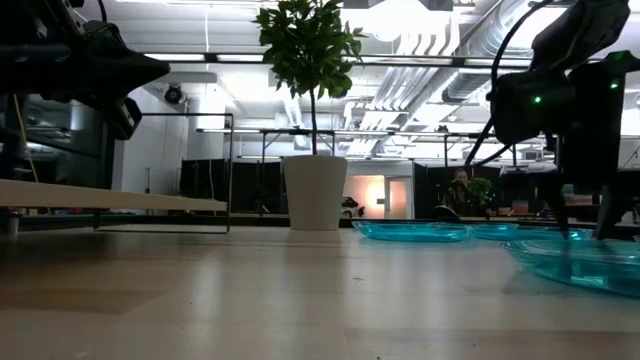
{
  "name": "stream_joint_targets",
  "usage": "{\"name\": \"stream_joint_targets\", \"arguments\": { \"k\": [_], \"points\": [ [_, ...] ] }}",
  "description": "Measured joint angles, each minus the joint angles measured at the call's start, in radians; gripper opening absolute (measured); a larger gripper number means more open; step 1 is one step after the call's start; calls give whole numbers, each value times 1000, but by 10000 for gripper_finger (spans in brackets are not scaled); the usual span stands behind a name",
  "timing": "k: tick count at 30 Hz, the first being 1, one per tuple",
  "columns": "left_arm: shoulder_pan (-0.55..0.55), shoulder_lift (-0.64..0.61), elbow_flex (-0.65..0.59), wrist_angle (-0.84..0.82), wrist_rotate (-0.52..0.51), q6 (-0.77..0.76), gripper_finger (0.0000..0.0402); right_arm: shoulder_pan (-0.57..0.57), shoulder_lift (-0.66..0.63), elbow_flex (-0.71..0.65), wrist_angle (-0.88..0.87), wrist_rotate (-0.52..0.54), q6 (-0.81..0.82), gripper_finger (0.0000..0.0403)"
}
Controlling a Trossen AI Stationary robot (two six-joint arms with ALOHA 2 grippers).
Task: Place and stack plates onto a shelf
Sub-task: Put the middle right blue plate on the shelf
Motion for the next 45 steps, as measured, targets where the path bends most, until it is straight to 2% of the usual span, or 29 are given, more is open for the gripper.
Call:
{"name": "stream_joint_targets", "arguments": {
  "k": [4,10,12,16,28,31,38,45],
  "points": [
    [0,0,0,0,0,0,1,-6,35,2,7,12,-2,115],
    [0,0,0,0,0,0,1,-7,38,-1,3,49,-50,21],
    [0,0,0,0,0,0,1,-3,25,-3,-3,56,-70,7],
    [0,0,0,0,0,0,1,7,-44,-4,-45,51,-81,3],
    [0,0,0,0,0,0,1,61,-342,-3,-126,211,-57,0],
    [0,0,0,0,0,0,1,61,-391,1,-119,242,-100,0],
    [0,0,0,0,0,0,1,52,-433,105,-235,290,-217,0],
    [0,0,0,0,0,0,1,49,-433,190,-239,343,-325,0]
  ]
}}
